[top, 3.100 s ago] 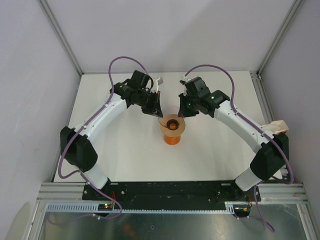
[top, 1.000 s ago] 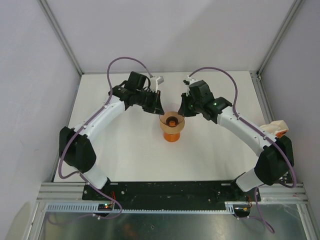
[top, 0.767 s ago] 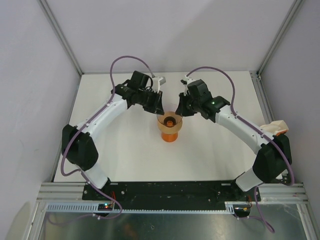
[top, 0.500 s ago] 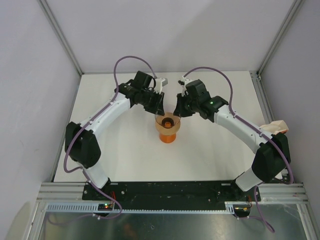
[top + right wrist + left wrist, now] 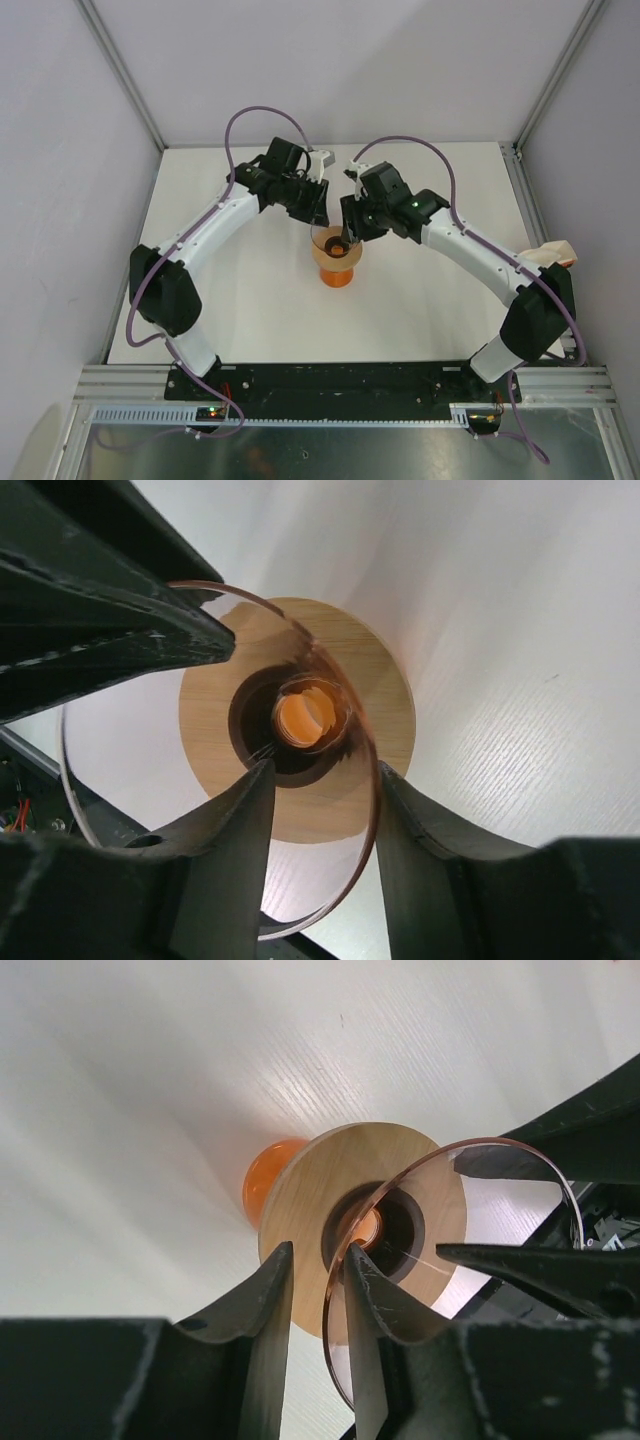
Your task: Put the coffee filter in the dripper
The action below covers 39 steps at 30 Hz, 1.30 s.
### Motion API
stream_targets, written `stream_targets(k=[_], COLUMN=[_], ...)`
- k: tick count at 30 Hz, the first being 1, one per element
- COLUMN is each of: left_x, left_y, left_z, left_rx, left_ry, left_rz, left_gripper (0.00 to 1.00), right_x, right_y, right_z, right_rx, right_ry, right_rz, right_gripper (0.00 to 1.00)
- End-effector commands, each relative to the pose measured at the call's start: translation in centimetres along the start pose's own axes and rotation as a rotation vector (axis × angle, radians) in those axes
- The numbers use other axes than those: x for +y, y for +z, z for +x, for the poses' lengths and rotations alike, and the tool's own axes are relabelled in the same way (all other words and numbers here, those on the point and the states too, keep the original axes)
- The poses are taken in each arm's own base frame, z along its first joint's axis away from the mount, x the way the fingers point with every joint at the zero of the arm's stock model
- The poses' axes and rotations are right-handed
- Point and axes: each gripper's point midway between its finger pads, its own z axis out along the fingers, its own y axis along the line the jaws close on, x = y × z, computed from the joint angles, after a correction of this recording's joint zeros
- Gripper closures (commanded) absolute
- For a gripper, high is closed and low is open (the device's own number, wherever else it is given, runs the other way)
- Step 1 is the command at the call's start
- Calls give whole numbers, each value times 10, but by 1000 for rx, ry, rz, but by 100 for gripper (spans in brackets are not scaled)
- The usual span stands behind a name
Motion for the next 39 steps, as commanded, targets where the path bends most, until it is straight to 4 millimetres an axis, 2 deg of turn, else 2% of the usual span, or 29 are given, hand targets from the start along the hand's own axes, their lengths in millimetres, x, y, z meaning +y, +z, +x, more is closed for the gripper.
stream_targets(k=[1, 8, 12, 16, 17, 19, 21, 23, 25, 27, 33, 39], left_x=[-10, -16, -20, -22, -22, -26, -32, -33, -32, -28, -27, -29], left_y=[-21, -30, -41, -45, -44, -41, -36, -31, -28, -25, -18, -11], left_z=[-20, -27, -37, -43, -44, -42, -39, -36, -35, -36, -40, -34], left_rx=[-72, -97, -130, -147, -145, -134, -120, -108, -102, -100, -95, -73], left_ry=[56, 67, 84, 102, 107, 128, 156, 196, 217, 229, 253, 253], left_rz=[12, 20, 24, 22, 26, 54, 82, 90, 87, 68, 77, 111], left_gripper=[69, 60, 54, 51, 51, 51, 51, 52, 54, 57, 67, 69], right_x=[9, 6, 10, 32, 45, 70, 93, 109, 116, 114, 92, 88], right_y=[-21, -40, -64, -96, -104, -109, -108, -103, -93, -83, -50, -35], right_z=[-28, -43, -59, -73, -72, -55, -32, -10, 6, 17, 24, 20], right_rx=[-74, -103, -158, -283, -311, -331, -326, -298, -251, -206, -110, -122], right_ry=[-49, -111, -205, -380, -463, -632, -789, -908, -993, -1042, -1089, -1091], right_rz=[1, 39, 39, -31, -86, -214, -340, -424, -456, -453, -348, -307], right_gripper=[49, 35, 29, 28, 30, 36, 42, 43, 41, 41, 52, 52])
